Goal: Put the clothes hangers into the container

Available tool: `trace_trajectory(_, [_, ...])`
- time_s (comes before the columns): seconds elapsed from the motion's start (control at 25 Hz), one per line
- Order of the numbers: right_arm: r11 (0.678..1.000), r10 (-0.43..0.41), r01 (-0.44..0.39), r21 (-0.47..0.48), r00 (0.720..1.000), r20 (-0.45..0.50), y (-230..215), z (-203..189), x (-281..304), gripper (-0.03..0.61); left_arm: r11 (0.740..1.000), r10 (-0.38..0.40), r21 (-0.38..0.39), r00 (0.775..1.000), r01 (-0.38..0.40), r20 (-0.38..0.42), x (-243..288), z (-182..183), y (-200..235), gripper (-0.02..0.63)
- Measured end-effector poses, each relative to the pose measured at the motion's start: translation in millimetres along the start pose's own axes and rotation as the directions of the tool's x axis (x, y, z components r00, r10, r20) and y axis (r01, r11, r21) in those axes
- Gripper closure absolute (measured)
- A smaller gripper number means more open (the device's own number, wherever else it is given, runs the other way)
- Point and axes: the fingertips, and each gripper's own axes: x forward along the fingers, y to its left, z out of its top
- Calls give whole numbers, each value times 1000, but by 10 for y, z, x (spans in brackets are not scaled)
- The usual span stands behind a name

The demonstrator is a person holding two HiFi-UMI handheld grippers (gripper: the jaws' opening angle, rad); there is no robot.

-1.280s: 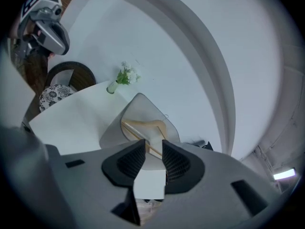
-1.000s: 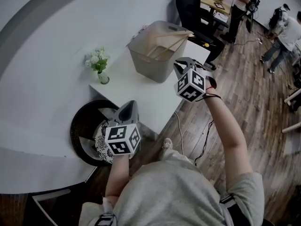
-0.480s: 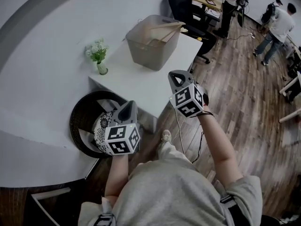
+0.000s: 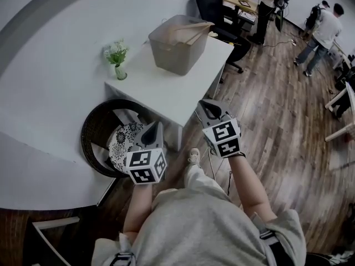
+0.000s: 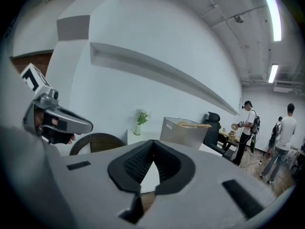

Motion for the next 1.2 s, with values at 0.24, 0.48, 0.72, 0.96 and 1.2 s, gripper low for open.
trace_trajectory(0.24, [998,10,-13,69,999,40,283,-72,-350,577,1000,-11,-6,1000,11,4,-210,-86,-112,606])
trace_trajectory(0.48, [992,36,-44,115,997,66,524,-126,-575,577,999,-36,-6,999,36,1,-343,-155,-212,605])
trace_trajectory(0.72, [990,16,-28,141,997,81,483,-136,-671,577,999,-50,-2,999,50,3,-364,-152,-276,605])
trace_trajectory(0.96, [988,5,-16,153,997,77,463,-181,-709,578,998,-55,5,998,55,2,-362,-154,-306,605])
trace_trajectory(1.2, [983,4,-24,183,994,106,442,-158,-744,578,998,-55,12,998,55,-6,-370,-166,-323,605])
